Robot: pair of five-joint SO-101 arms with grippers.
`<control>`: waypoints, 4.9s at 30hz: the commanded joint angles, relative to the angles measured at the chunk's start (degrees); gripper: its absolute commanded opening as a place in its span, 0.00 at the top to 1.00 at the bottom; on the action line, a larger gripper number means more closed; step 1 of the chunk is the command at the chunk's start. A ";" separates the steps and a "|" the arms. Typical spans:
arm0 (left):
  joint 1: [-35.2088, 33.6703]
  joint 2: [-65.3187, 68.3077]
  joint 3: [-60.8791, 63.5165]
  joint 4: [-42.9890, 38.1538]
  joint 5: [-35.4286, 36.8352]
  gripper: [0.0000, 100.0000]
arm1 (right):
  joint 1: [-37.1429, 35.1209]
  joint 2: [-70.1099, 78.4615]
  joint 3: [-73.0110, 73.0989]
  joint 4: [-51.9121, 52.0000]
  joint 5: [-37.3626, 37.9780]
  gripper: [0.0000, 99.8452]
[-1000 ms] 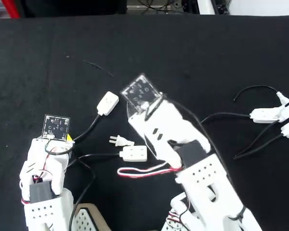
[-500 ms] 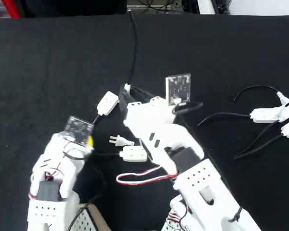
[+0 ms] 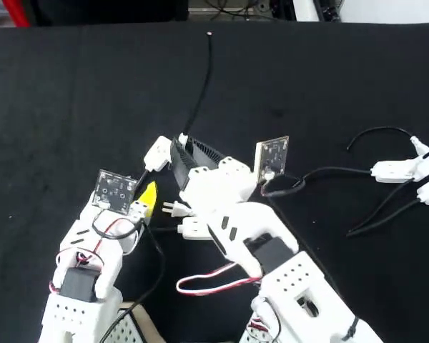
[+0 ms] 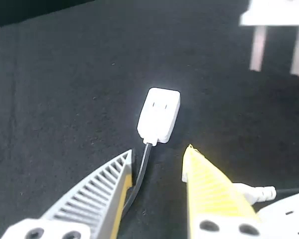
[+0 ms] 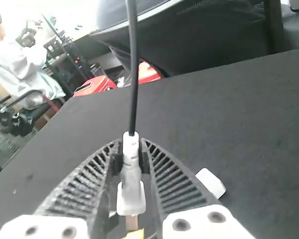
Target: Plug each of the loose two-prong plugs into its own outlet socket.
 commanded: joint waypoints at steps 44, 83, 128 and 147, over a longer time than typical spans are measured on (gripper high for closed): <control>0.92 -0.70 -13.41 7.47 5.19 0.82 | -15.21 -15.87 2.15 24.62 3.52 0.99; -12.97 -0.70 -1.80 3.43 -12.40 0.83 | 19.87 39.60 -30.99 37.54 22.15 0.99; -14.64 -0.53 1.27 12.31 -24.79 0.83 | 24.79 53.76 -36.97 49.76 60.75 0.91; -14.64 -0.53 1.27 12.48 -24.88 0.83 | 24.88 53.76 -37.76 49.41 62.07 0.99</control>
